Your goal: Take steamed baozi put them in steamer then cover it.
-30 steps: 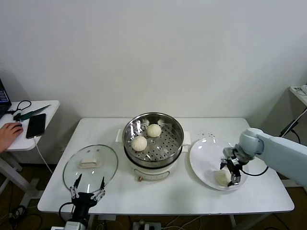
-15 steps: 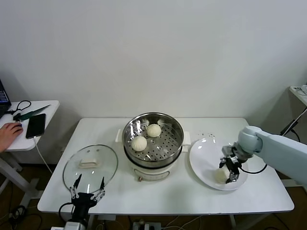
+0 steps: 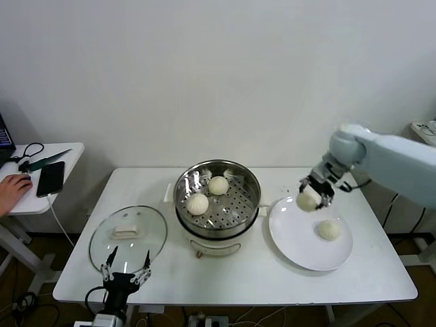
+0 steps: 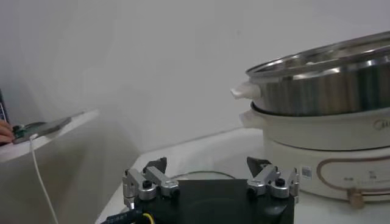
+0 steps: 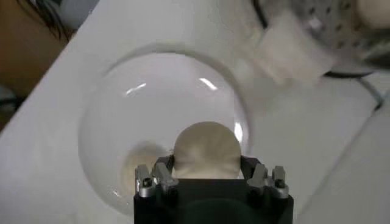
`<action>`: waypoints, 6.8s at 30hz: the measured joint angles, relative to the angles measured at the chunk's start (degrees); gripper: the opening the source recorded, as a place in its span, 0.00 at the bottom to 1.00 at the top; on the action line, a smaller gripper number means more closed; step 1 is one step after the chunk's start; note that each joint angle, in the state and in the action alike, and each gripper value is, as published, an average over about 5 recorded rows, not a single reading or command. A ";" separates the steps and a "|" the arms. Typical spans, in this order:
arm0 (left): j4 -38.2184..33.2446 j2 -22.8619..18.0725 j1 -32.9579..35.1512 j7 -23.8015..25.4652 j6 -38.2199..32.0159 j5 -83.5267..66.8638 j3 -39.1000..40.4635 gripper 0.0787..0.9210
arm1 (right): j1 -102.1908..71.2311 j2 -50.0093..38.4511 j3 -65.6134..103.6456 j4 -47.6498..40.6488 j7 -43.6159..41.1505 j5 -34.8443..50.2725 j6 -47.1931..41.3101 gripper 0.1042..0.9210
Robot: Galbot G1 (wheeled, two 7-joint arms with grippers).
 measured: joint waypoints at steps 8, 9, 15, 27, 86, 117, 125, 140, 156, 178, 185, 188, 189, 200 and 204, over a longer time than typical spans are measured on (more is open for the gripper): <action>-0.02 -0.78 -0.42 0.14 0.13 0.32 0.59 0.88 | 6.73 9.09 -1.26 1.27 -1.30 0.47 8.84 0.74; -0.02 -0.82 -0.51 0.15 0.14 0.32 0.54 0.88 | 6.96 10.22 -1.16 1.43 -1.41 0.19 9.65 0.74; -0.31 -0.79 -0.74 0.21 0.26 0.05 -0.06 0.88 | 6.07 16.71 0.06 1.81 -1.66 -2.88 13.45 0.73; -0.49 -0.77 -1.11 0.28 0.45 -0.48 -0.72 0.88 | -1.43 26.21 1.67 1.25 -1.39 -9.73 17.99 0.74; -0.58 0.61 -0.59 0.44 0.16 -0.70 -0.50 0.88 | -1.76 9.75 7.07 0.25 3.54 3.53 -11.01 0.88; -1.52 0.36 1.46 0.58 0.08 -0.04 -0.85 0.88 | -34.57 -10.52 29.61 -8.96 3.17 -4.02 -24.89 0.88; -1.05 0.28 1.49 0.57 0.08 0.30 -0.85 0.88 | -37.52 -8.22 32.31 -12.90 3.37 -5.67 -24.84 0.88; -0.61 0.15 1.13 0.55 0.30 0.51 -0.83 0.88 | -39.31 -4.23 33.55 -17.90 3.05 -7.03 -24.01 0.86; -0.94 -0.07 1.36 0.47 0.38 0.80 -0.61 0.88 | -36.46 -4.62 30.83 -17.80 3.04 -4.01 -24.56 0.72; -1.54 0.02 0.78 1.18 -0.38 0.37 1.91 0.88 | 1.25 7.35 0.11 -12.87 5.67 27.96 -30.71 0.72; -1.73 0.40 0.87 1.24 -0.83 -0.19 1.97 0.88 | 6.13 14.19 -6.36 -10.21 7.87 37.48 -33.31 0.72; -1.71 0.45 0.91 1.27 -0.93 -0.30 2.05 0.88 | 7.18 16.68 -8.57 -9.30 8.69 39.91 -33.99 0.72; -1.67 0.45 0.88 1.28 -0.94 -0.32 2.06 0.88 | 7.41 17.41 -9.23 -9.09 8.95 40.54 -34.17 0.72; -1.30 0.35 0.25 1.37 -0.75 -0.38 1.86 0.88 | 5.87 23.97 -14.29 -9.08 11.01 42.12 -35.10 0.72; -1.16 0.31 0.44 1.37 -0.79 -0.43 1.49 0.88 | 4.02 25.26 -14.72 -9.56 11.70 41.55 -35.32 0.72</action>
